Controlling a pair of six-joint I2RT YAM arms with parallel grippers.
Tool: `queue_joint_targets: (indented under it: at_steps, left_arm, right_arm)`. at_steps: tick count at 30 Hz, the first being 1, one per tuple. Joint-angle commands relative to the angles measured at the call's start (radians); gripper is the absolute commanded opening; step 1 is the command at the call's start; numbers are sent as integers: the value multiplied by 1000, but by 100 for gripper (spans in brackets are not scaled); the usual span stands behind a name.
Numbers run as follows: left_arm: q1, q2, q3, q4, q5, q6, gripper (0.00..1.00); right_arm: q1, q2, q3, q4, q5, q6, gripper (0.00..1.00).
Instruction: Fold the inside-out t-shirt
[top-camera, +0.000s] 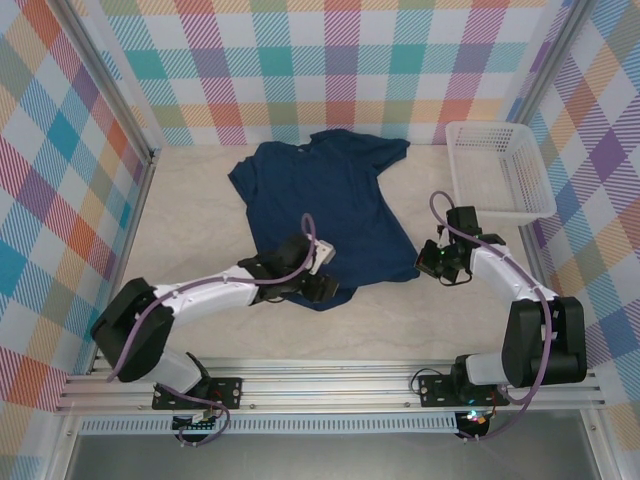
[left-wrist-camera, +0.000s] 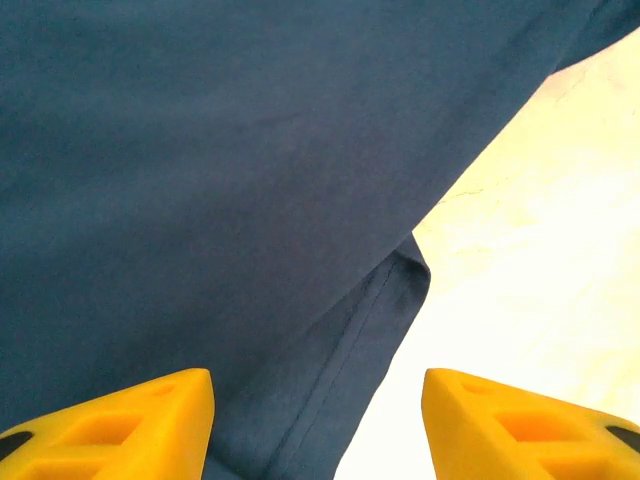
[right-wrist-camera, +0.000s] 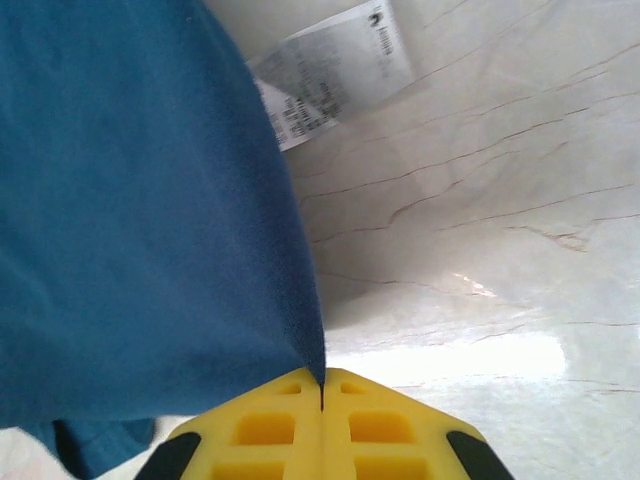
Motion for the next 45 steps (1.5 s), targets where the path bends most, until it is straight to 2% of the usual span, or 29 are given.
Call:
queue_joint_targets:
  at_steps: [1,8,14,18,22,29,32,35,38,42,45]
  left_arm:
    - [-36,80,82,13,-74,123,58]
    - [-58,219,182,-3,-62,277,59]
    - [-60,257,209,-18,-67,354,59]
    - [-60,289,220,-10,-121,391,57]
    - [-60,318,242,17,-160,384,46]
    - [-57,267,200,106,-201,371,16]
    - [-49,214,177,110,-170,366,12]
    - [-26,180,172,98,-106,353,12]
    - [-10,188,186,75,-93,360,9]
    - [7,209,213,39,-55,367,9]
    - [17,226,229,30,-49,367,3]
  right_arm:
    - [-1,-15,46,17,-73,0,2]
    - [-13,-22,107,-1,-110,-8,2]
    - [-32,-52,136,-12,-147,-8,2]
    - [-39,-62,150,-10,-167,-1,2]
    - [-38,-56,150,-1,-177,3,2]
    - [-39,-44,146,6,-157,-4,2]
    - [-39,-36,155,-5,-117,-20,2]
    - [-39,-30,158,2,-107,-22,2]
    - [-37,-22,156,20,-131,-13,1]
    - [-37,-13,159,31,-143,-11,1]
    - [-37,-10,161,37,-145,-11,1]
